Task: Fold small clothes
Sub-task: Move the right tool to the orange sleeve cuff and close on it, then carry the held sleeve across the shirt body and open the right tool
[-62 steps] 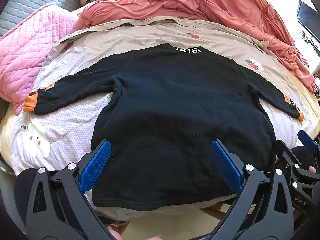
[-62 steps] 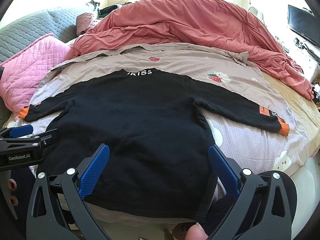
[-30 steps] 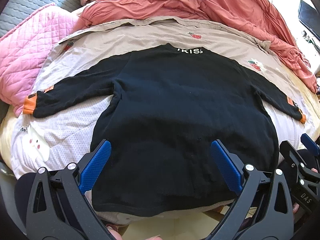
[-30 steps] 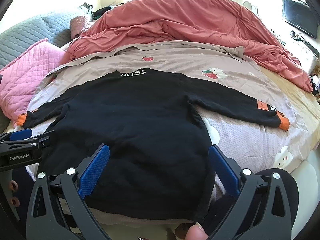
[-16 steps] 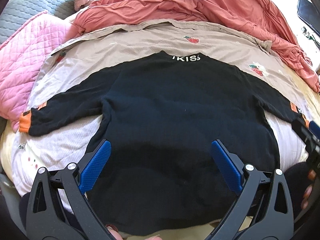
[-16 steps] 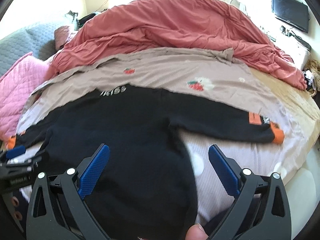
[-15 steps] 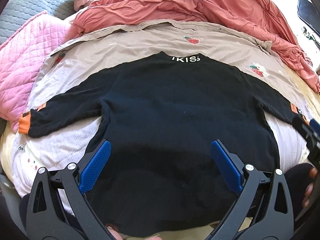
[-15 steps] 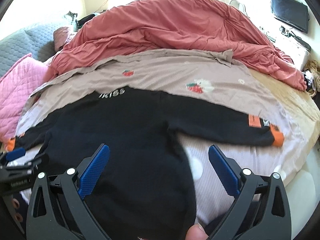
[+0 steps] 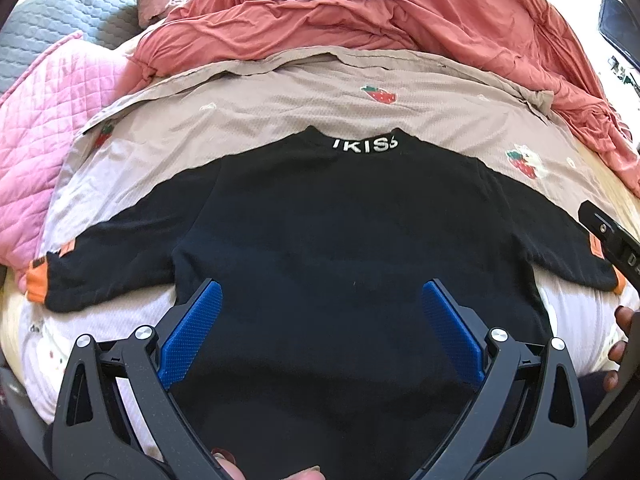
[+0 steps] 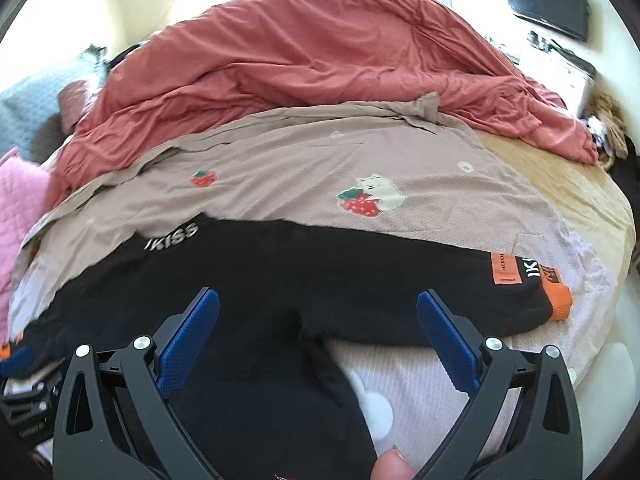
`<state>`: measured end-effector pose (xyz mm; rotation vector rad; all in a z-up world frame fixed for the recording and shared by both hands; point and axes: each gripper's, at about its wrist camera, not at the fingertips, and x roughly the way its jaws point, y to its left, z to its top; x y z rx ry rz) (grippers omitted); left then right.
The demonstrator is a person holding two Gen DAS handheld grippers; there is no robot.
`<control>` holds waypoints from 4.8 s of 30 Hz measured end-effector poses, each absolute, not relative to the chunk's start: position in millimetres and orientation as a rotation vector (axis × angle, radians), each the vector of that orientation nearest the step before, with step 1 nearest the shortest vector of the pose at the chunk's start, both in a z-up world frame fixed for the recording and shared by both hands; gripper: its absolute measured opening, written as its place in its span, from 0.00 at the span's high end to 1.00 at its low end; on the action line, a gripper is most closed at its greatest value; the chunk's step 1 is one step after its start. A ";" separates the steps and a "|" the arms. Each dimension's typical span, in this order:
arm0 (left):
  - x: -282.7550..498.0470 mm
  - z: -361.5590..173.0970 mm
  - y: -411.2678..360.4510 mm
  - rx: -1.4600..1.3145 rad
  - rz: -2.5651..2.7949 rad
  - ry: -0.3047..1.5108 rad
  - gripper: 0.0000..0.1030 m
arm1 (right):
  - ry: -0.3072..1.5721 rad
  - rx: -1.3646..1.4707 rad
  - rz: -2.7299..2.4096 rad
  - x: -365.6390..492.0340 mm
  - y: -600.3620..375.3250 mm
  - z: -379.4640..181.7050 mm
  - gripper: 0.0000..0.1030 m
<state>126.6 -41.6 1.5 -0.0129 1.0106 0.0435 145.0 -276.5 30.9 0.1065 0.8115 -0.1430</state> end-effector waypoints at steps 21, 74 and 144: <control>186.8 -56.8 -76.5 0.007 0.003 1.092 0.08 | 0.804 0.186 -0.452 184.0 -392.7 -15.9 0.04; 195.5 -91.0 -81.1 -0.075 0.001 1.077 0.09 | 0.813 0.609 -0.802 126.5 -554.1 -43.4 0.50; 167.6 -56.2 -30.5 -0.412 -0.069 1.079 0.09 | 0.903 0.408 0.555 209.7 -286.7 -24.5 0.92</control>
